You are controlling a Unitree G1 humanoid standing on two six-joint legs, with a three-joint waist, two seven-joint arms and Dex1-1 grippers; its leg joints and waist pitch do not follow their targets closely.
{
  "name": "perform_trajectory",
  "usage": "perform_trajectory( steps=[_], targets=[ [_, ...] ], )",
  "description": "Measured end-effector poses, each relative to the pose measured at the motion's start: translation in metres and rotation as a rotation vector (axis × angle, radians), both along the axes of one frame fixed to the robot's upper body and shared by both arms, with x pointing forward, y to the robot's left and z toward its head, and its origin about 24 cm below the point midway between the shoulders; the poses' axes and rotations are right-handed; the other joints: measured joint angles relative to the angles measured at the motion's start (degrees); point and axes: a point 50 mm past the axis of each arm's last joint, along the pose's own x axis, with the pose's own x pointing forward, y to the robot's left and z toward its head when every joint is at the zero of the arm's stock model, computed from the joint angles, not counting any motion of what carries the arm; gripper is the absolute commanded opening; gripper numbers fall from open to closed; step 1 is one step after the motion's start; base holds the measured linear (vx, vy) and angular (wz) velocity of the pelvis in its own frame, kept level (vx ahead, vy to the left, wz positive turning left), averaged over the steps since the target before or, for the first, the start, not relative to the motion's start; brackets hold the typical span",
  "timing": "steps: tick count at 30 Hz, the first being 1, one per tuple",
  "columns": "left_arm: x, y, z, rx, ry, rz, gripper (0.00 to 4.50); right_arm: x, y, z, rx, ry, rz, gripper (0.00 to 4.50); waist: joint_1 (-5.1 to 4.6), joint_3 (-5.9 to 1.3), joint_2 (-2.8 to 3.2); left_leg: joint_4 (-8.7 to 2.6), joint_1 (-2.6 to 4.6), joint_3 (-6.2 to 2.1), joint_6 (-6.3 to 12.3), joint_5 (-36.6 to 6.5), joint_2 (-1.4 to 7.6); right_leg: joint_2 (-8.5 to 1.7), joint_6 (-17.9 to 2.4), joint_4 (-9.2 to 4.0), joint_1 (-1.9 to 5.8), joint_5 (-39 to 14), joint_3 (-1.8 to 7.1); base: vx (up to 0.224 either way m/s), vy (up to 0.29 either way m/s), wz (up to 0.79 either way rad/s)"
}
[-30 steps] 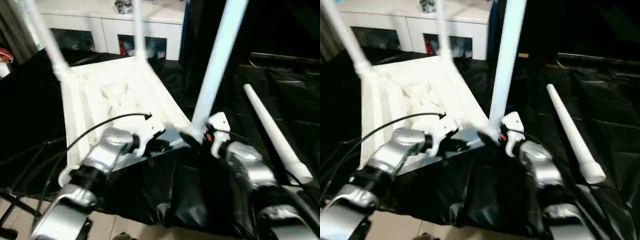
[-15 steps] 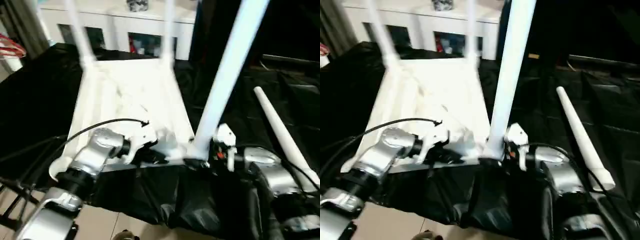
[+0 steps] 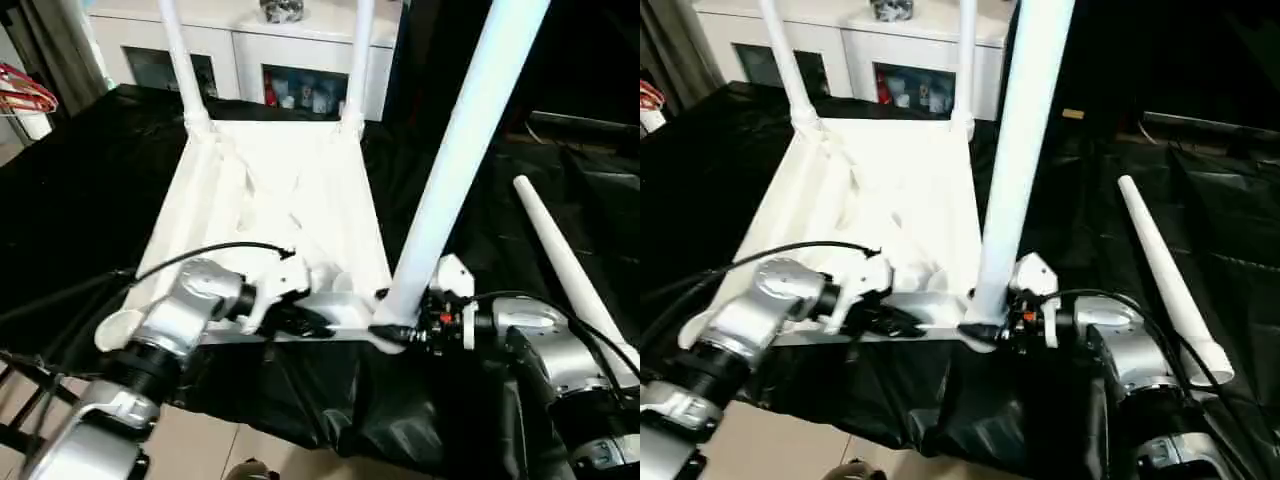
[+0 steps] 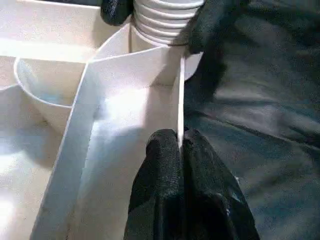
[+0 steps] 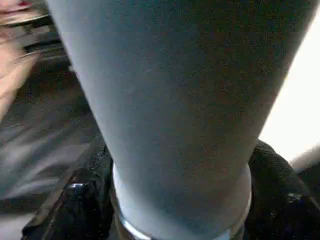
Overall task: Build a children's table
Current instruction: Rotate leg to tighten
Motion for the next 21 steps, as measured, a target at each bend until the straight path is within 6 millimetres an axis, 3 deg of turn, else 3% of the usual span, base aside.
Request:
perform_trajectory(
  steps=[5,10,11,12,15,21],
  targets=[
    [0.015,-0.020,-0.003,-0.002,-0.045,0.198,0.00,0.029,0.011,-0.005,0.001,-0.028,-0.348,2.79,-2.06,-0.03,0.07,-0.11,0.18,-0.02,-0.08,0.0,-0.02,0.00,0.1,-0.02,0.03,0.0,-0.01,0.000,0.000,0.00],
    [0.022,-0.037,-0.004,-0.006,-0.070,0.326,0.00,0.045,0.021,-0.006,0.007,-0.023,-0.579,2.79,-2.73,-0.09,0.25,-0.12,0.25,-0.03,-0.08,0.0,-0.04,0.00,0.1,-0.02,0.09,0.0,0.00,0.000,0.000,0.00],
    [0.022,-0.040,-0.003,-0.010,-0.071,0.341,0.00,0.047,0.022,-0.006,0.002,-0.036,-0.600,2.79,-2.71,-0.11,0.27,-0.12,0.24,-0.02,-0.08,0.0,-0.04,-0.01,0.1,-0.02,0.10,0.0,0.00,0.000,0.000,0.00],
    [0.022,-0.041,-0.003,-0.012,-0.071,0.345,0.00,0.047,0.022,-0.006,-0.002,-0.047,-0.610,3.14,-2.69,-0.12,0.29,-0.13,0.23,-0.02,-0.08,0.0,-0.04,-0.01,0.1,-0.02,0.10,0.0,0.00,0.000,0.000,0.00],
    [0.022,-0.042,-0.003,-0.017,-0.070,0.344,0.00,0.047,0.023,-0.007,-0.011,-0.076,-0.618,3.49,-2.66,-0.24,0.47,-0.13,0.17,-0.02,-0.07,0.0,-0.04,-0.01,0.0,-0.01,0.08,0.1,0.00,0.000,0.000,0.00],
    [0.021,-0.042,-0.002,-0.021,-0.067,0.327,0.00,0.045,0.021,-0.007,0.004,-0.093,-0.577,3.89,-2.68,-0.25,0.52,-0.13,0.04,-0.02,-0.06,0.0,-0.04,-0.01,-0.1,-0.03,-0.01,0.1,0.00,0.000,0.000,0.00]
  ],
)
